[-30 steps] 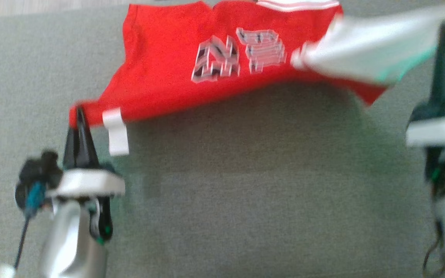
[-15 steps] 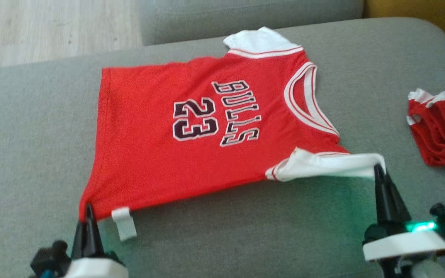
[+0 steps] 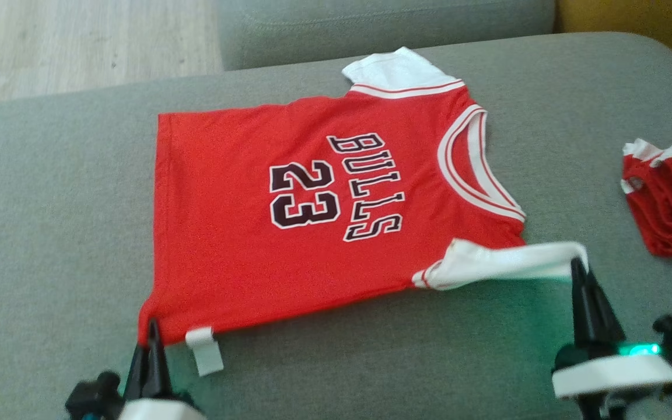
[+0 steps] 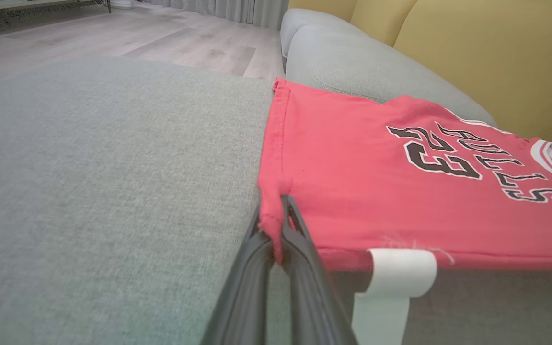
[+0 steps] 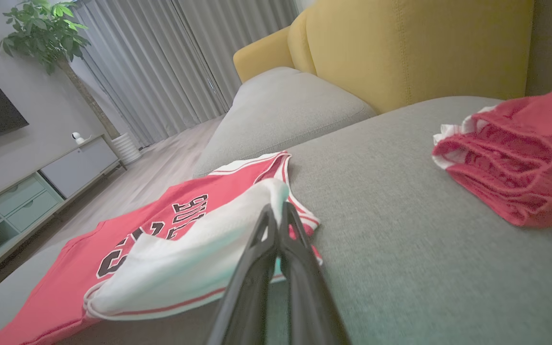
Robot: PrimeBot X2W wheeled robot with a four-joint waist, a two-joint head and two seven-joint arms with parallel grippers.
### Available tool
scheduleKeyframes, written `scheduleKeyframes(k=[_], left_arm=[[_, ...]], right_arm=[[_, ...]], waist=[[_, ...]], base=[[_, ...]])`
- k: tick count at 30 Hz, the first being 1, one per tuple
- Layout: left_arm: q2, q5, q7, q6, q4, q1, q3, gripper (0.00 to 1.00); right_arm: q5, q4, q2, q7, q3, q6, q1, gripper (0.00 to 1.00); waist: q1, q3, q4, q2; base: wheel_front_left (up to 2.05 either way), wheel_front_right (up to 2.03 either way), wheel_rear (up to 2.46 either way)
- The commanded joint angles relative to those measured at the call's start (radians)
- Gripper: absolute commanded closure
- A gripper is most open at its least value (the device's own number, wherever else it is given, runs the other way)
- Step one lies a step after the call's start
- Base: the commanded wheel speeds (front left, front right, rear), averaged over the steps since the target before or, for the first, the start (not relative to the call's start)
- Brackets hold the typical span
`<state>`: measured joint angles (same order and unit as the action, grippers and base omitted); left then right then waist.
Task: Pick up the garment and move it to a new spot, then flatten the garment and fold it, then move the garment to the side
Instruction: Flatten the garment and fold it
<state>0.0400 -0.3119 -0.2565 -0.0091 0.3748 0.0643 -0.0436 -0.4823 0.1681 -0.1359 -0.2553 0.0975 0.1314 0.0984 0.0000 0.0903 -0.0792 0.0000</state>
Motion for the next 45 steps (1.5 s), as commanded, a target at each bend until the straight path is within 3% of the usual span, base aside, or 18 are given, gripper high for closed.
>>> scheduleKeyframes(k=[1, 22, 30, 31, 32, 33, 34, 40, 45], left_arm=[[0.010, 0.009, -0.005, 0.000, -0.020, -0.073, 0.016, 1.00], [0.010, 0.059, -0.005, 0.018, 0.139, -0.402, -0.079, 1.00], [0.010, 0.058, -0.005, 0.073, 0.255, -0.518, -0.114, 1.00], [0.010, 0.058, -0.005, 0.085, 0.267, -0.526, -0.114, 1.00], [0.010, 0.060, -0.005, 0.100, 0.274, -0.532, -0.111, 0.70], [0.010, 0.064, -0.005, 0.113, 0.274, -0.535, -0.106, 0.20], [0.010, 0.066, -0.005, 0.123, 0.270, -0.534, -0.100, 0.00], [0.010, 0.073, -0.005, 0.155, 0.193, -0.450, -0.070, 0.00], [0.010, 0.093, -0.005, 0.152, 0.107, -0.328, -0.057, 0.00]], right_arm=[[0.014, -0.015, -0.019, -0.006, 0.009, -0.001, -0.077, 1.00], [0.065, 0.237, -0.055, -0.006, -0.026, -0.001, -0.419, 1.00], [0.103, 0.324, -0.053, -0.006, -0.025, -0.001, -0.532, 1.00], [0.109, 0.340, -0.048, -0.006, -0.030, -0.001, -0.540, 0.76], [0.115, 0.355, -0.042, -0.006, -0.037, -0.001, -0.549, 0.00], [0.123, 0.363, -0.037, -0.006, -0.044, -0.001, -0.556, 0.00], [0.133, 0.360, -0.032, -0.006, -0.054, -0.001, -0.562, 0.00], [0.209, 0.307, 0.003, -0.006, -0.115, -0.001, -0.511, 0.00], [0.256, 0.262, 0.033, -0.006, -0.123, -0.001, -0.417, 0.00]], waist=[[0.0000, 0.015, 0.016, 0.0000], [0.0000, 0.159, 0.077, 0.0000], [0.0000, 0.183, 0.075, 0.0000], [0.0000, 0.183, 0.074, 0.0000], [0.0000, 0.183, 0.074, 0.0000], [0.0000, 0.182, 0.074, 0.0000], [0.0000, 0.180, 0.074, 0.0000], [0.0000, 0.142, 0.082, 0.0000], [0.0000, 0.092, 0.085, 0.0000]], base=[[0.00, 0.00, 0.00], [0.00, 0.00, 0.00], [0.00, 0.00, 0.00], [0.00, 0.00, 0.00], [0.00, 0.00, 0.00], [0.00, 0.00, 0.00], [0.00, 0.00, 0.00], [0.00, 0.00, 0.00], [0.00, 0.00, 0.00]])
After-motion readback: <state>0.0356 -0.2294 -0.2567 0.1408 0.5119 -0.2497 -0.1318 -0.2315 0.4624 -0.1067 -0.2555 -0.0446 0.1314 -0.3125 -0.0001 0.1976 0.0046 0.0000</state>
